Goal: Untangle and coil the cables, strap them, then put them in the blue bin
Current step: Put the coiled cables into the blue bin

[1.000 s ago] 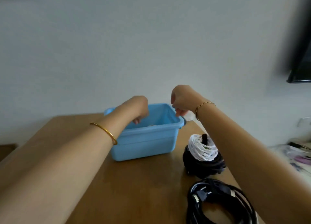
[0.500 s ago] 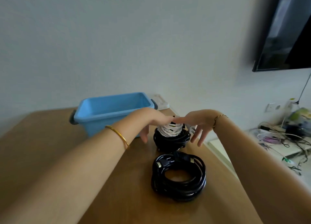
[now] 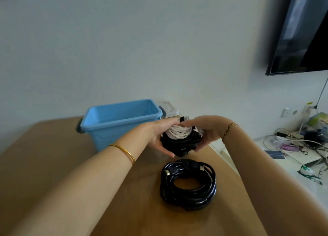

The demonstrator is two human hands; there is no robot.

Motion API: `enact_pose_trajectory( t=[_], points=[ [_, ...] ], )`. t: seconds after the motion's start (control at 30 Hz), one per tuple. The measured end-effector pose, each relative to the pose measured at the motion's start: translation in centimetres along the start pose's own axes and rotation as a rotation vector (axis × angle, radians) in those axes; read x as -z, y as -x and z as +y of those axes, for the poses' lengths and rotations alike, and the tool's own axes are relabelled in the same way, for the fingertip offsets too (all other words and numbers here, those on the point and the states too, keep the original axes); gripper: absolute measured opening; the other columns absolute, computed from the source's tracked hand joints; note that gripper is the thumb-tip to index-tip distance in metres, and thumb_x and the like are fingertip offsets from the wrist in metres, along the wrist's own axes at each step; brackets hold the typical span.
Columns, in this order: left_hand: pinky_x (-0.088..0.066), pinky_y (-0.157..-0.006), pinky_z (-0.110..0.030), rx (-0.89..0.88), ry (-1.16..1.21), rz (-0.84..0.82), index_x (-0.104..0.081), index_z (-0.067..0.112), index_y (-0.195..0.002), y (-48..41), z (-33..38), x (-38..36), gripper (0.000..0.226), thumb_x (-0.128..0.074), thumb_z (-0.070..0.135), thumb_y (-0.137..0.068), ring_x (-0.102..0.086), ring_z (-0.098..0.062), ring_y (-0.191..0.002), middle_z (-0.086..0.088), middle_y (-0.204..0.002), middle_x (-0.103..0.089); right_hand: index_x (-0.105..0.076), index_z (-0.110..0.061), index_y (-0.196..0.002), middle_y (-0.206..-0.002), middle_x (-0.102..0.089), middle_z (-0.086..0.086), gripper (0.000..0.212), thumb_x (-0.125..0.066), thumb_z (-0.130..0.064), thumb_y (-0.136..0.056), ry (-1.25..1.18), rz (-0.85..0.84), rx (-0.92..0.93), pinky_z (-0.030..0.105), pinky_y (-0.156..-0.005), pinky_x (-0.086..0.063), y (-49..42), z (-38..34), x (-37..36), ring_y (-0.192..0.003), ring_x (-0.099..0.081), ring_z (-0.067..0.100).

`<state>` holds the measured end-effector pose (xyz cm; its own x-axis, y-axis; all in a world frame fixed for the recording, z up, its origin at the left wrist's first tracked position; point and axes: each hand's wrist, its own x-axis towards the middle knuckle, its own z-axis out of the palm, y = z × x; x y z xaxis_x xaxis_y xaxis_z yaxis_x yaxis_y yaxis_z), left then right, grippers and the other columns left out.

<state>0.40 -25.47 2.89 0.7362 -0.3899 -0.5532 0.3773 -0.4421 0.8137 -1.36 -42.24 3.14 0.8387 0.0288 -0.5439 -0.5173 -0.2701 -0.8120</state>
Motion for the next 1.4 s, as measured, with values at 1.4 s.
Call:
enact_pose_trajectory(
  t=[1.4],
  points=[
    [-0.029, -0.054, -0.025, -0.05, -1.15, 0.669, -0.053, 0.007, -0.071, 1.1, 0.4, 18.1, 0.041, -0.049, 0.04, -0.094, -0.039, -0.019, -0.06, -0.006, -0.068, -0.043, -0.055, 0.004, -0.102, -0.094, -0.061, 0.018, 0.049, -0.037, -0.041, -0.099, 0.731, 0.19, 0.496, 0.041, -0.082, -0.053, -6.8, -13.5, -13.7, -0.088, -0.06, 0.031]
  ],
)
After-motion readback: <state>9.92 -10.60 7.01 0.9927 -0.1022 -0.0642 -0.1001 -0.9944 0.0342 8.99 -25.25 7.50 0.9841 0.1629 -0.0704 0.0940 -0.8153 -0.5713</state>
